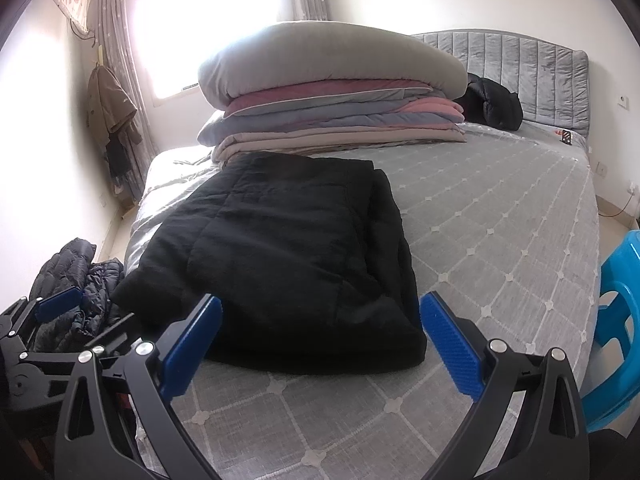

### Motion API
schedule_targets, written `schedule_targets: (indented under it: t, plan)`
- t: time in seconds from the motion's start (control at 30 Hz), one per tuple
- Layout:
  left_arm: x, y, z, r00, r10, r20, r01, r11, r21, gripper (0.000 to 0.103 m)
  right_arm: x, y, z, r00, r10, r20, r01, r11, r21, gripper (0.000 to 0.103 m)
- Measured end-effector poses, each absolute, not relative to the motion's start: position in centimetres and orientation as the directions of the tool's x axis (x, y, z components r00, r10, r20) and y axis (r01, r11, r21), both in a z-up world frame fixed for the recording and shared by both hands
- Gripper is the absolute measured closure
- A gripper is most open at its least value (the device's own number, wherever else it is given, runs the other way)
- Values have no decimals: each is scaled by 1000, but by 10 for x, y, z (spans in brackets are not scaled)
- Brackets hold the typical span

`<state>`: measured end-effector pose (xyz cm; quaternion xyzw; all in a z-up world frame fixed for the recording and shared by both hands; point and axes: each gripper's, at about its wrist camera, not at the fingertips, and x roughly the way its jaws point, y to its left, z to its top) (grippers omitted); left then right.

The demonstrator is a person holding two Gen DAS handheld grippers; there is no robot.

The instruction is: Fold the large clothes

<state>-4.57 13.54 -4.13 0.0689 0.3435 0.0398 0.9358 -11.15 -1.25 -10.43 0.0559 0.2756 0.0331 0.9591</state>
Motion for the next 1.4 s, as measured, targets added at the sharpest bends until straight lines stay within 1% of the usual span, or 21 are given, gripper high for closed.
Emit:
schedule_targets:
  t: [0.13,0.3,0.4,0.63,1.1,1.2,1.27,1.3,1.33,1.4]
  plan:
    - [-50,134,-34,777,57,-626,3,995,95,10,-119,-22,-105,859,105,-502,-34,988,149,7]
    - [-51,132,-32,791,11,-612,27,998,53,10,-125,-33,-108,864,94,-495,-18,987,157,7]
    - [-49,127,-34,787,13,-617,32,997,63,10,-127,-39,-110,865,84,-495,-4,987,161,7]
    - [-48,130,-33,785,-2,-620,24,999,28,10,-127,-43,-116,858,80,-508,4,987,163,7]
    - [-49,129,-33,786,-9,-618,32,999,26,10,-128,-43,-120,855,83,-512,6,985,170,7]
    - [-50,134,-32,797,-57,-601,47,998,-32,10,-128,-45,-122,853,84,-515,8,985,174,7]
    - [-49,140,-32,798,-81,-597,46,996,-73,7,-127,-46,-123,851,86,-518,10,984,179,7]
    - [-47,145,-33,797,-102,-595,43,993,-113,7,-127,-47,-124,850,86,-520,12,983,182,7]
    - [-46,153,-34,797,-153,-585,49,981,-189,7,-127,-48,-125,849,88,-522,13,982,187,7]
    - [-45,160,-35,794,-203,-573,62,965,-256,7,-127,-50,-126,847,89,-524,17,981,195,7]
